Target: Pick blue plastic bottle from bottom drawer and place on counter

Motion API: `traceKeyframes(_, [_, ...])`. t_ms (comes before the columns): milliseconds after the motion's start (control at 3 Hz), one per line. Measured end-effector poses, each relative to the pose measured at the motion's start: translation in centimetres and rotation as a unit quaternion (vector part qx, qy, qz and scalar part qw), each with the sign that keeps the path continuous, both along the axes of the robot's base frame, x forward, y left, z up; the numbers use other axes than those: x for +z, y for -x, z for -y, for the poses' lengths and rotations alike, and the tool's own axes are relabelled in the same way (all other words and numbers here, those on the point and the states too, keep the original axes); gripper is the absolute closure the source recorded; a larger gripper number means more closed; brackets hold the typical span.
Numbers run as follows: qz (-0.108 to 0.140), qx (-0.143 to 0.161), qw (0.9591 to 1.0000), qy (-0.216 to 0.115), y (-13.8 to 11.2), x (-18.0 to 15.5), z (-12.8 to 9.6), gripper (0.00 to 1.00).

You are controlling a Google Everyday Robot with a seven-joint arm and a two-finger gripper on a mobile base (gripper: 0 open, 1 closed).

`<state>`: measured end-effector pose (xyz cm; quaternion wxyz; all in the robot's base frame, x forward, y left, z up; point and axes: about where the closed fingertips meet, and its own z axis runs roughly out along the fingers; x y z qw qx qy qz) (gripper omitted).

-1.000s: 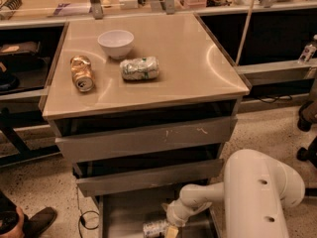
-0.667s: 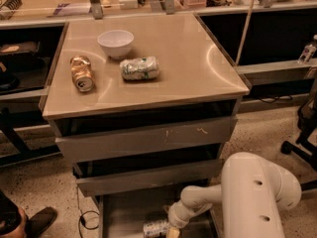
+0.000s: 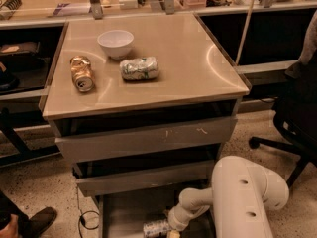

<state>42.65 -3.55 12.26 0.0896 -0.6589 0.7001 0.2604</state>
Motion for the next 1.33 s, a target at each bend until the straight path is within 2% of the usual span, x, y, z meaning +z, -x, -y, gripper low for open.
traceKeyframes(333, [-0.002,0.001,1.0,0.001,0.08,-0.25,0.02,0.0])
traceKeyframes(667, [-0.002,0.001,1.0,0.001,0.08,-0.25,0.02,0.19])
traceKeyframes(1333, [-0.002,0.001,1.0,0.001,0.08,-0.25,0.02,0.65])
